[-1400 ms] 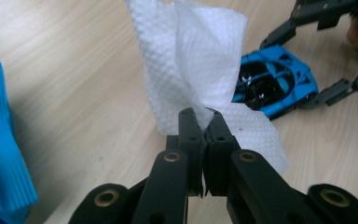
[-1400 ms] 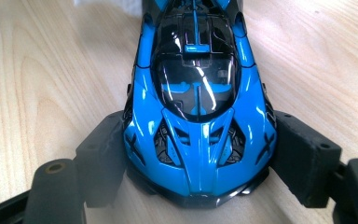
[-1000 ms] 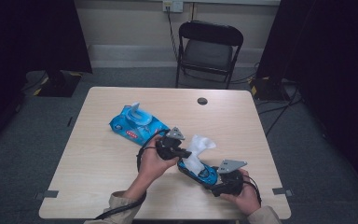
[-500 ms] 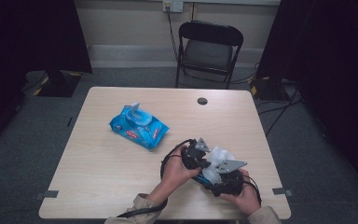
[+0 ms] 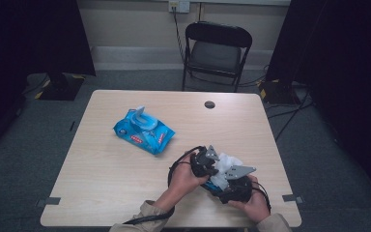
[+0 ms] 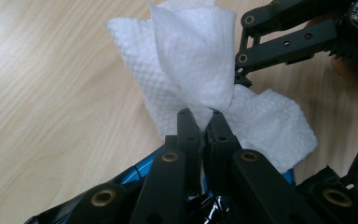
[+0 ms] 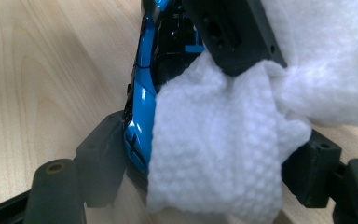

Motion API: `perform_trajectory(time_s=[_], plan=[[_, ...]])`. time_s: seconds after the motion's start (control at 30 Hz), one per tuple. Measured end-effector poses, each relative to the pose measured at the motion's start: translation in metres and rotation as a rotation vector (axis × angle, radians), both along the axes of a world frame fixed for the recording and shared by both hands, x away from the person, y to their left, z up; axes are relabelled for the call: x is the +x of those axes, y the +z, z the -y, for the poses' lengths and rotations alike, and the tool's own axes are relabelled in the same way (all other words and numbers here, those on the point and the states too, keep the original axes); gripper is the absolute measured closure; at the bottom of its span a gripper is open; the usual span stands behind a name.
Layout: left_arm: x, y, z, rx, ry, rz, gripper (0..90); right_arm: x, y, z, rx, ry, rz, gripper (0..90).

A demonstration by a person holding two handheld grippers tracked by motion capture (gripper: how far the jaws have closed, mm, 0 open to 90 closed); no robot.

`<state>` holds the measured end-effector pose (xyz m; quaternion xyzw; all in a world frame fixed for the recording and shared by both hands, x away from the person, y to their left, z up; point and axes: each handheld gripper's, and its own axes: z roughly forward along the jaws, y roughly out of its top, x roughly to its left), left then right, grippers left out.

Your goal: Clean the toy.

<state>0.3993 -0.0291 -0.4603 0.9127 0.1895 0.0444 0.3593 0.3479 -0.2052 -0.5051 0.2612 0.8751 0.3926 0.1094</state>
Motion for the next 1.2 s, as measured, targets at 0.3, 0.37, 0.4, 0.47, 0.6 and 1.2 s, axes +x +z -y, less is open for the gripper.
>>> perform_trajectory(time_s=[0.3, 0.37, 0.4, 0.47, 0.6, 1.2], plan=[[0.007, 0.002, -0.012, -0.009, 0.039, 0.004, 86.6, 0.0, 0.0, 0.0, 0.0, 0.001, 0.001, 25.1], [0.009, 0.002, -0.015, -0.005, 0.044, 0.008, 86.7, 0.0, 0.0, 0.0, 0.001, 0.001, 0.001, 25.1], [0.01, 0.003, -0.017, -0.003, 0.05, 0.008, 86.7, 0.0, 0.0, 0.0, 0.0, 0.0, 0.0, 25.1], [0.012, 0.003, -0.021, 0.005, 0.062, 0.016, 86.7, 0.0, 0.0, 0.0, 0.0, 0.0, 0.0, 25.1], [0.015, 0.003, -0.03, 0.019, 0.082, 0.022, 86.8, 0.0, 0.0, 0.0, 0.001, 0.0, -0.001, 25.1], [0.022, 0.0, -0.052, 0.023, 0.135, 0.018, 86.9, 0.0, 0.0, 0.0, 0.001, 0.0, -0.002, 25.1]])
